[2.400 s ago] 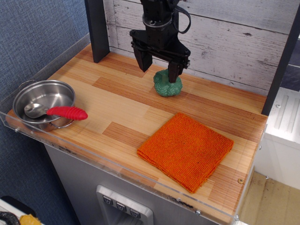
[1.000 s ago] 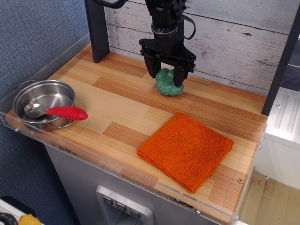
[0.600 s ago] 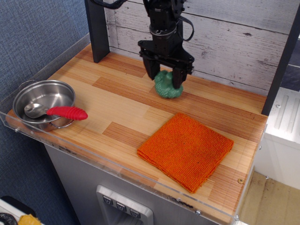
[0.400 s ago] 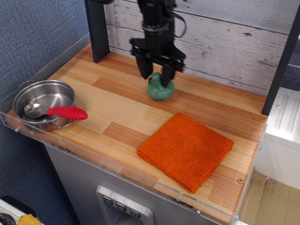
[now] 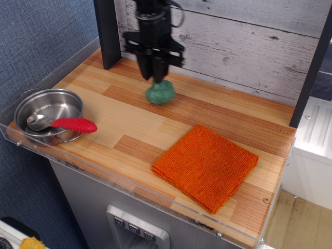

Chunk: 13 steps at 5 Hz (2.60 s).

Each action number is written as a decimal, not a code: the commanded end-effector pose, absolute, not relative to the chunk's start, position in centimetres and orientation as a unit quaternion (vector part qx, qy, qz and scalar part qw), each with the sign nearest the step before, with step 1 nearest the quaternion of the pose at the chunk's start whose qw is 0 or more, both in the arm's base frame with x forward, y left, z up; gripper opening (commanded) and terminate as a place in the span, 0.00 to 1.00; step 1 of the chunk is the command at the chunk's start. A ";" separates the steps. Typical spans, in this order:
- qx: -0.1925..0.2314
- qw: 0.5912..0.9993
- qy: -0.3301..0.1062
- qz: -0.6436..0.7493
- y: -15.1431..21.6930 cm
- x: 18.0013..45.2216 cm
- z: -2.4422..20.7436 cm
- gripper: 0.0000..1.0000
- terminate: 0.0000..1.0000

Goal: Move the green object to behind the pot.

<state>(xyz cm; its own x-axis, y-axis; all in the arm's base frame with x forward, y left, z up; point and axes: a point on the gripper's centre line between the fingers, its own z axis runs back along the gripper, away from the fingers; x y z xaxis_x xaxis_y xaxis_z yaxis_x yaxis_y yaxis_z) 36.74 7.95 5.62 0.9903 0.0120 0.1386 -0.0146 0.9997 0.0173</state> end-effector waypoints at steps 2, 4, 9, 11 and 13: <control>0.054 0.991 -0.099 0.065 13.5 35.2 9.4 0.00 0.00; 0.079 0.989 -0.089 0.088 15.4 34.6 8.5 0.00 0.00; 0.067 0.987 -0.098 0.111 16.6 33.4 7.3 1.00 0.00; 0.092 0.982 -0.118 0.112 16.6 33.2 9.5 1.00 0.00; 0.104 0.984 -0.122 0.084 14.8 32.4 12.9 1.00 0.00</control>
